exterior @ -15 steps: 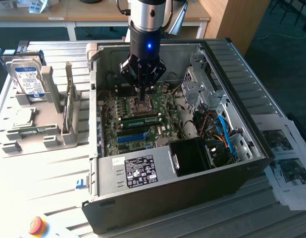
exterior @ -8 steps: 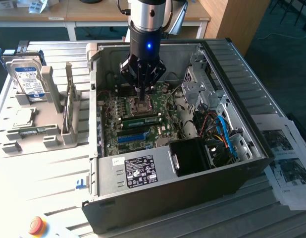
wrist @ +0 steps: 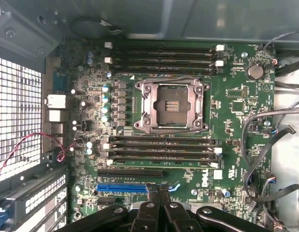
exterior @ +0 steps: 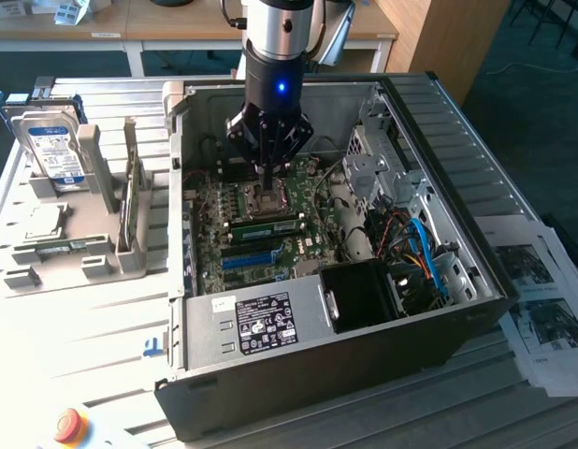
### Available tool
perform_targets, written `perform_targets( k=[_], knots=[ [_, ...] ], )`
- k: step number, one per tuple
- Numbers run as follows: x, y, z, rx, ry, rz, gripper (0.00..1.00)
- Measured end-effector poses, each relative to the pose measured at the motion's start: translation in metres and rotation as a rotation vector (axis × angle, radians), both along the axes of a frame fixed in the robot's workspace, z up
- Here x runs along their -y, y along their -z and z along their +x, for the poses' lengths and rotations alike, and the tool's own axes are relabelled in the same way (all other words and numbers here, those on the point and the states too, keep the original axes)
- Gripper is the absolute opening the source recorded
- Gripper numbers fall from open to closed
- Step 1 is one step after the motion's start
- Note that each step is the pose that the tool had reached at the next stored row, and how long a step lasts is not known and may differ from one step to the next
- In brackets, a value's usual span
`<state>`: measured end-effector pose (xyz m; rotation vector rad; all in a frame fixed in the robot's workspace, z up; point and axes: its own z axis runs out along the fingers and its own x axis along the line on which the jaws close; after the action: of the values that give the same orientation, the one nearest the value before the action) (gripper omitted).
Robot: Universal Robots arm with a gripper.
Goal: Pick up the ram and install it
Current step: 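Press down the ram until it locks into place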
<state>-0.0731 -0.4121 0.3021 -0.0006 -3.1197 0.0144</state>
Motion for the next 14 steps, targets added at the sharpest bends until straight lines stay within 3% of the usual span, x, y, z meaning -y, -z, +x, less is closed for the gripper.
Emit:
perform_targets(
  k=[6, 12, 14],
  knots=[
    [0.0000, 0.0001, 0.0000, -0.0088, 0.000, 0.0000, 0.10],
    [0.0000, 0.0002, 0.0000, -0.0090, 0.000, 0.0000, 0.10],
    [0.0000, 0.0003, 0.0000, -0.0089, 0.000, 0.0037, 0.10]
  ],
)
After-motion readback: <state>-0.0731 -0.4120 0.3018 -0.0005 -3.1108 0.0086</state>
